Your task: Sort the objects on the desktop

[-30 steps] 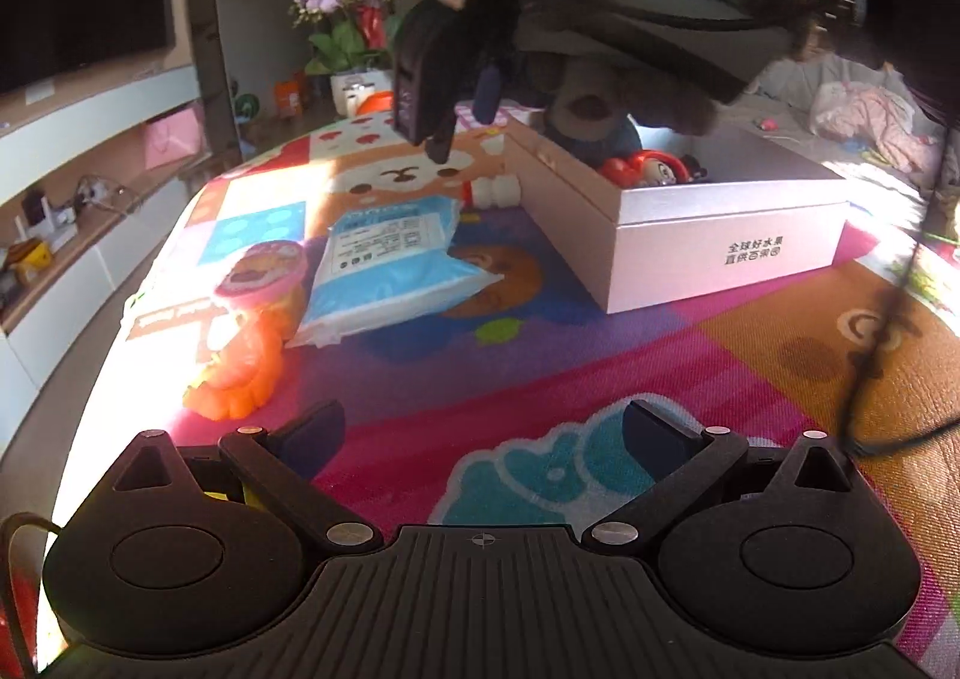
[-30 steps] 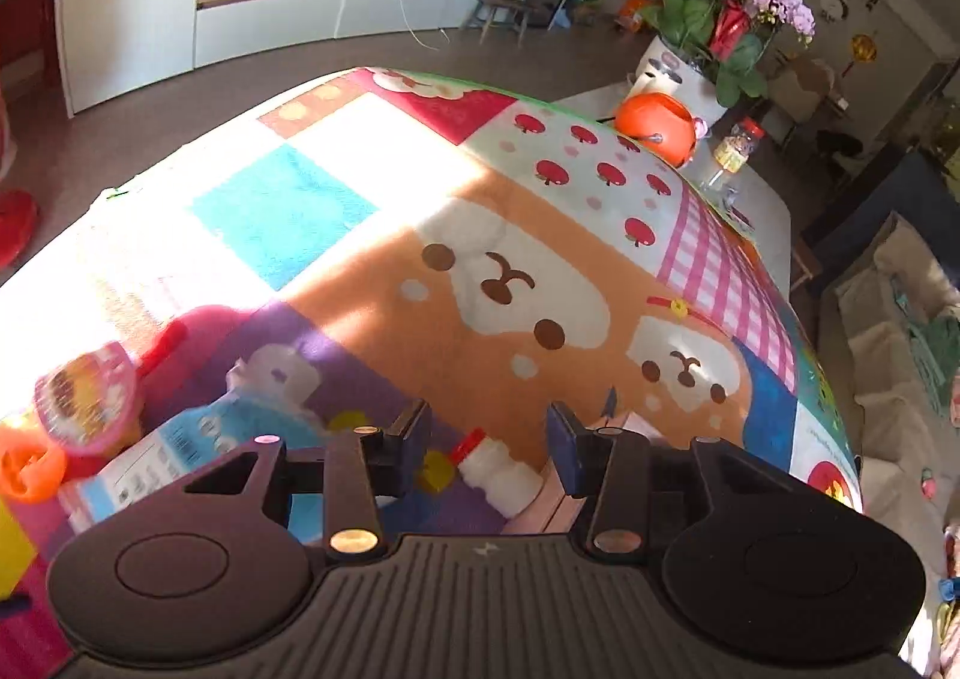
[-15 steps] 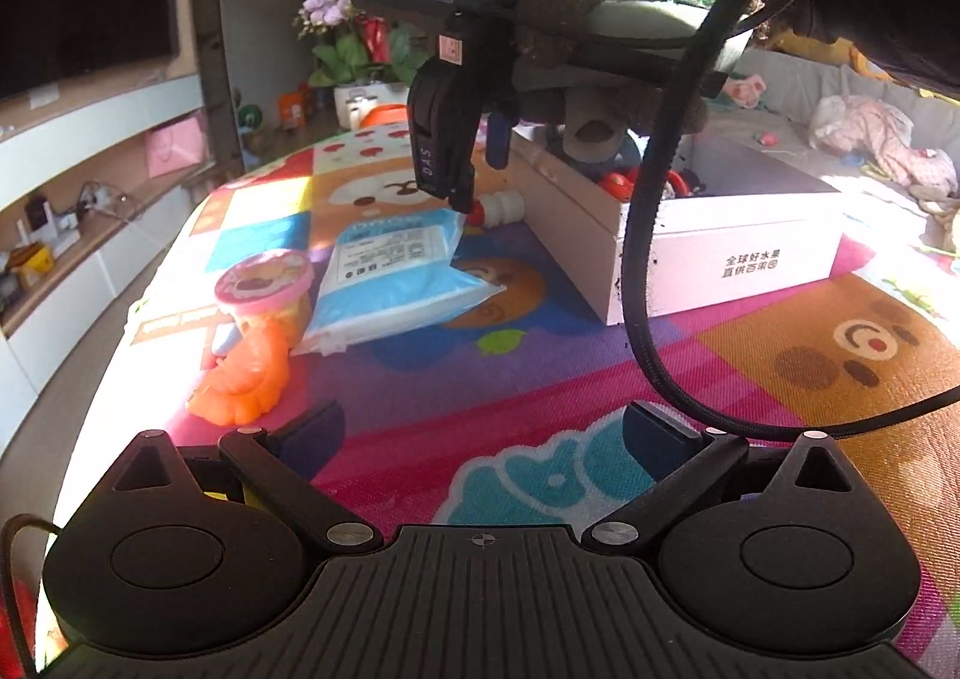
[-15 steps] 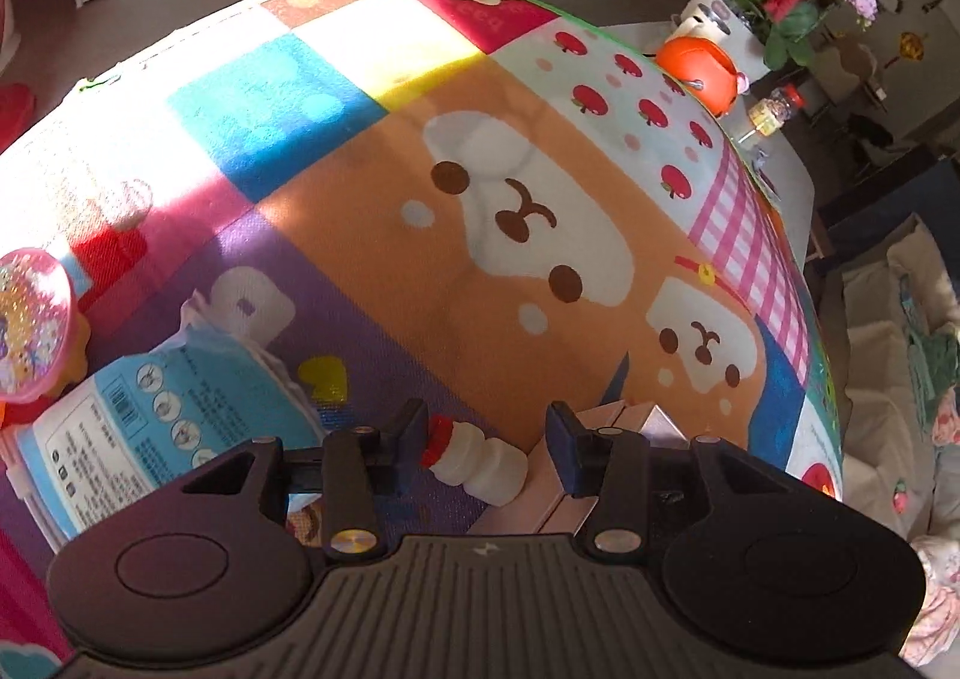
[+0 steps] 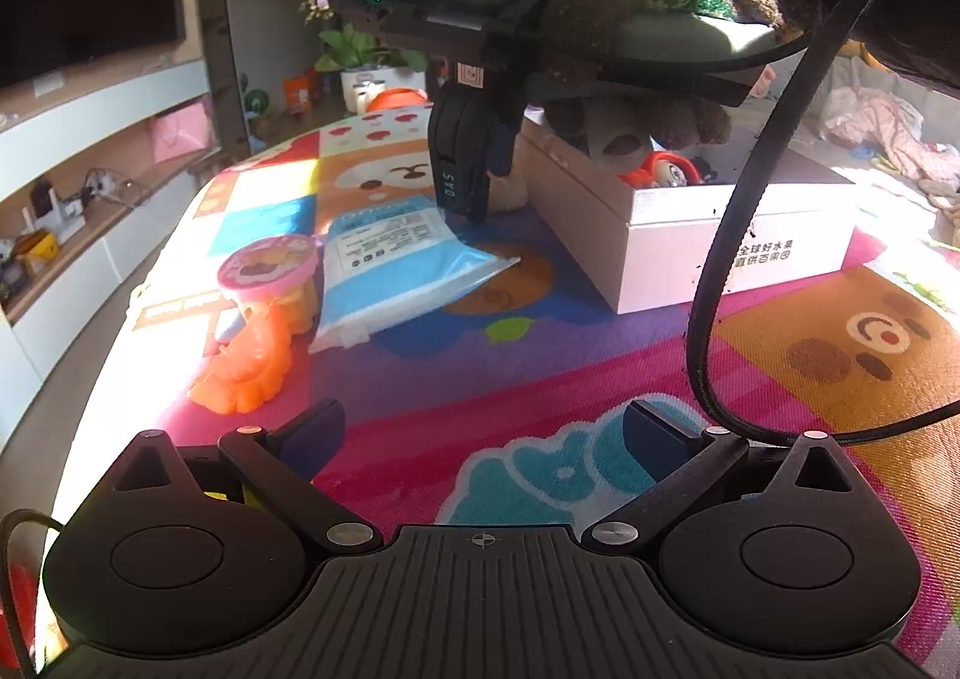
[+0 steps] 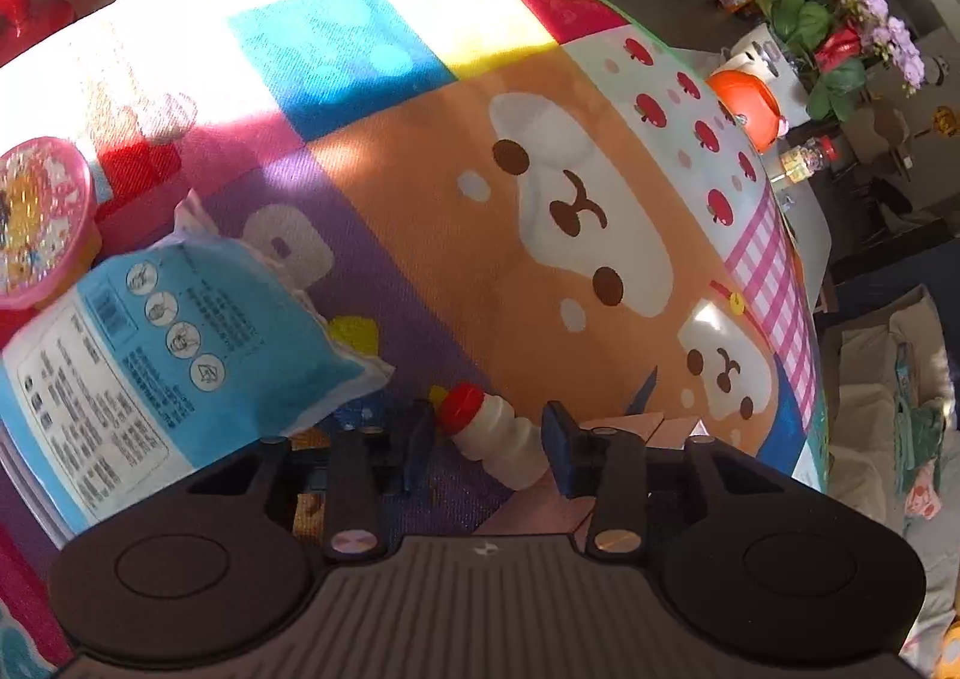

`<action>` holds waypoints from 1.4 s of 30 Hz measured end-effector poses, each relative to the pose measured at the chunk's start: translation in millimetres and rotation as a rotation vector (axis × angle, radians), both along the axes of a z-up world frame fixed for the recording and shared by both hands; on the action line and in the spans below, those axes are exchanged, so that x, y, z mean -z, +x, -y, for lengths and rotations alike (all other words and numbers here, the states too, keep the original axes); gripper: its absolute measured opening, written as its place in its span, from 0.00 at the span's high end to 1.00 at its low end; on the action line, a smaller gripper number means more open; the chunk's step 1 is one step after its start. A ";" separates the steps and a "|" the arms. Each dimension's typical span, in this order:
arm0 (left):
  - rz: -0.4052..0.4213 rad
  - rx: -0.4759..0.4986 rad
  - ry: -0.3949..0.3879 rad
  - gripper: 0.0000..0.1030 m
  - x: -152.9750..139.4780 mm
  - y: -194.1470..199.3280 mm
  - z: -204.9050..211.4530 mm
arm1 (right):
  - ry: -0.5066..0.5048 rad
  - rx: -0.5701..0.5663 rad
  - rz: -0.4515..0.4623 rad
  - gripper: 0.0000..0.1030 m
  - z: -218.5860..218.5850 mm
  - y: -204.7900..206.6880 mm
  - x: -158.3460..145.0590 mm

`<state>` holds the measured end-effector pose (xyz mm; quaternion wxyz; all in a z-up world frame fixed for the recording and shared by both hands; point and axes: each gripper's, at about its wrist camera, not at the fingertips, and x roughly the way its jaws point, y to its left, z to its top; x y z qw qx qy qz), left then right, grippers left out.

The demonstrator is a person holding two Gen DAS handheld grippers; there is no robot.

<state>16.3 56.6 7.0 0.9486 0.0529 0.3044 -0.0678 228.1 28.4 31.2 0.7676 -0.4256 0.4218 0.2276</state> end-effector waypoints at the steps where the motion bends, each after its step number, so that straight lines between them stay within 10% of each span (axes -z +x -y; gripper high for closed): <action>1: -0.002 -0.002 0.001 0.01 0.2 0.2 0.1 | 0.018 0.006 0.005 0.73 1.7 -1.6 -3.7; 13: -0.044 -0.041 0.011 0.01 -1.1 5.5 -1.6 | 0.585 0.086 -0.036 0.73 124.7 -115.9 -94.8; 20: 0.038 -0.102 0.090 0.01 -44.9 -11.1 -28.1 | 0.605 0.131 -0.008 0.70 199.8 -193.1 -55.6; 22: 0.037 -0.162 0.127 0.01 -48.6 5.3 -40.0 | 0.603 0.150 0.024 0.55 211.3 -207.8 -41.5; 26: -0.075 -0.209 0.032 0.01 -32.7 53.9 -70.1 | 0.680 0.191 0.022 0.46 228.8 -226.6 -25.4; 32: -0.090 -0.201 0.136 0.18 -14.7 74.8 -63.7 | 0.682 0.165 0.102 0.29 241.0 -257.1 -18.9; 37: -0.091 -0.159 0.120 0.57 -17.0 60.9 -53.3 | 0.680 0.187 0.115 0.27 250.0 -256.4 -14.5; 42: -0.099 -0.037 0.095 0.74 -18.2 27.4 -26.7 | 0.684 0.194 0.120 0.27 241.9 -240.1 -11.3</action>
